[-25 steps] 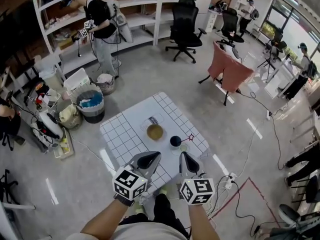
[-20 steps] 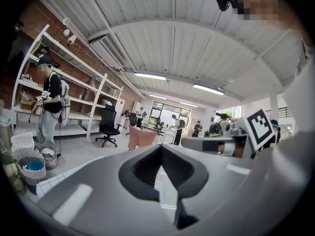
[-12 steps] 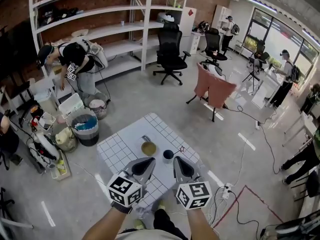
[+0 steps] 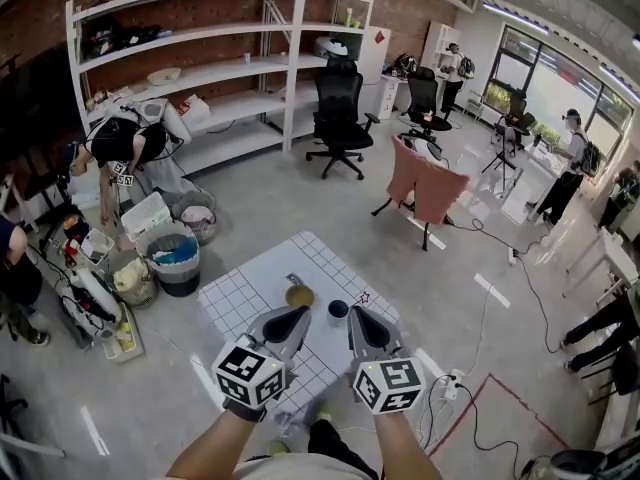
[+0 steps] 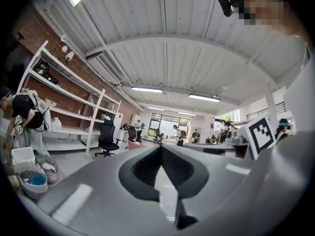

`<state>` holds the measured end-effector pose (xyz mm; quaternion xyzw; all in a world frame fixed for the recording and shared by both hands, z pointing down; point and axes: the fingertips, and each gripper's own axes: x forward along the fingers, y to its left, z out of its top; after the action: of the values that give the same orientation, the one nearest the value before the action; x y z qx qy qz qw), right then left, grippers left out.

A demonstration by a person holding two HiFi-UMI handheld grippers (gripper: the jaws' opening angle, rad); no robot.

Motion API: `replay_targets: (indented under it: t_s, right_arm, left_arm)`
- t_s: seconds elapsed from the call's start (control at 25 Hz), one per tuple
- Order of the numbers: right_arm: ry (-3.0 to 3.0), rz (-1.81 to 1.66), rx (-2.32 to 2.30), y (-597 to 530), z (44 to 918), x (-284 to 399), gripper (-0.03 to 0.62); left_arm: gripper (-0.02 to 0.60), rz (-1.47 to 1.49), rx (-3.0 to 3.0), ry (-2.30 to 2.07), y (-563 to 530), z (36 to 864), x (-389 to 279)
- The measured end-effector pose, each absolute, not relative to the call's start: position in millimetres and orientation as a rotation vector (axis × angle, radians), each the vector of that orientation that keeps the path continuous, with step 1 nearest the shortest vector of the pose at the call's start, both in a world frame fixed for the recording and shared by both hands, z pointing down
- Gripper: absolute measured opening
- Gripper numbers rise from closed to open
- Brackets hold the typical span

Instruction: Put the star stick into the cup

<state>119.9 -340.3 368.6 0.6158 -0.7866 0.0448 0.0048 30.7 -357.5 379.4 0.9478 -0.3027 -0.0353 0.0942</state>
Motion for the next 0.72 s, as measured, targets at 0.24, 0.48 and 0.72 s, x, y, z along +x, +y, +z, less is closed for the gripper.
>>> replay_targets:
  t_s: [0.24, 0.48, 0.72]
  right_arm:
    - [-2.455, 0.119, 1.947, -335, 363, 118, 0.011]
    - [-2.460, 0.113, 1.949, -332, 361, 111, 0.011]
    - [-2.466, 0.098, 1.943, -318, 366, 117, 0.011]
  left_arm:
    - [0.005, -0.113, 2.820, -0.905, -351, 371, 26]
    - [0.005, -0.104, 2.825, -0.914, -350, 372, 19]
    - [0.005, -0.100, 2.839, -0.924, -338, 377, 28]
